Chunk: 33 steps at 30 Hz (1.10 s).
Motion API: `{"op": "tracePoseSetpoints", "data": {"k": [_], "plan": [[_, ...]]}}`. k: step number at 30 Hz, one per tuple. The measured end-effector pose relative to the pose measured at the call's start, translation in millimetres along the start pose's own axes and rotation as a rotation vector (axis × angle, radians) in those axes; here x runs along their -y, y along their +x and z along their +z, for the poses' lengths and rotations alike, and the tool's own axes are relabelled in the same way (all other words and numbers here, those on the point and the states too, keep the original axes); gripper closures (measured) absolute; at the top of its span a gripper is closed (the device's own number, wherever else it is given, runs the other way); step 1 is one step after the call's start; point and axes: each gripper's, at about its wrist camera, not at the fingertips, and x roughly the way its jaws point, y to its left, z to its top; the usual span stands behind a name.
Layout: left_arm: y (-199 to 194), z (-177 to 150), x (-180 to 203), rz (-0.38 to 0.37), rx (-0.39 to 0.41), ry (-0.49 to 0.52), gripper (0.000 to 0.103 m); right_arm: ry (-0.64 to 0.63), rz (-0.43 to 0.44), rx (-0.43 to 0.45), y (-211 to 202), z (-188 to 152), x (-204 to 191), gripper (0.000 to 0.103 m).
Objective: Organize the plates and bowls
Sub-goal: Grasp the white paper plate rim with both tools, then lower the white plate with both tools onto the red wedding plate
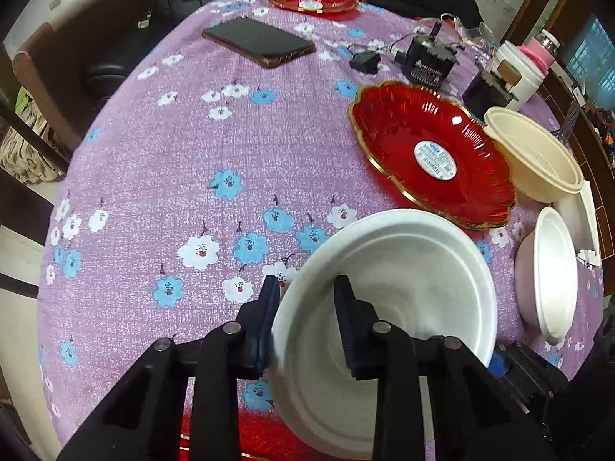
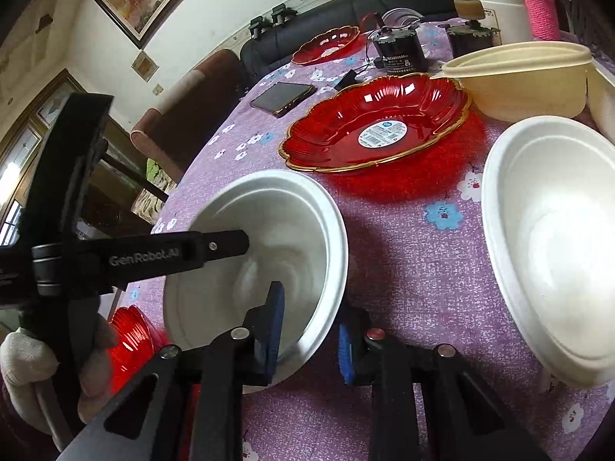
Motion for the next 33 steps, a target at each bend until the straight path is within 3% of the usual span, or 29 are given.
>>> {"op": "tracePoseSetpoints", "data": {"k": [9, 15, 23, 27, 33], "plan": [[-45.5, -8.8, 16.0, 0.056, 0.109, 0.049, 0.077, -0.033, 0.026, 0.091, -29.2, 1.9, -9.8, 0.080], [-83.9, -30.9, 9.3, 0.068, 0.181, 0.032, 0.076, -0.074, 0.093, 0.137, -53.9, -4.0, -30.8, 0.080], [-122.0, -94.9, -38.0, 0.064, 0.233, -0.084, 0.076, -0.216, 0.134, 0.077, -65.3, -42.0, -86.4, 0.080], [-123.1, -128.1, -70.8, 0.044, 0.227, -0.190, 0.076, -0.289, 0.128, 0.034, -58.5, -62.4, -112.8, 0.080], [-111.9, -158.7, -100.9, 0.044, 0.203, -0.262, 0.076, -0.376, 0.088, -0.043, -38.4, -91.1, -139.4, 0.080]]}}
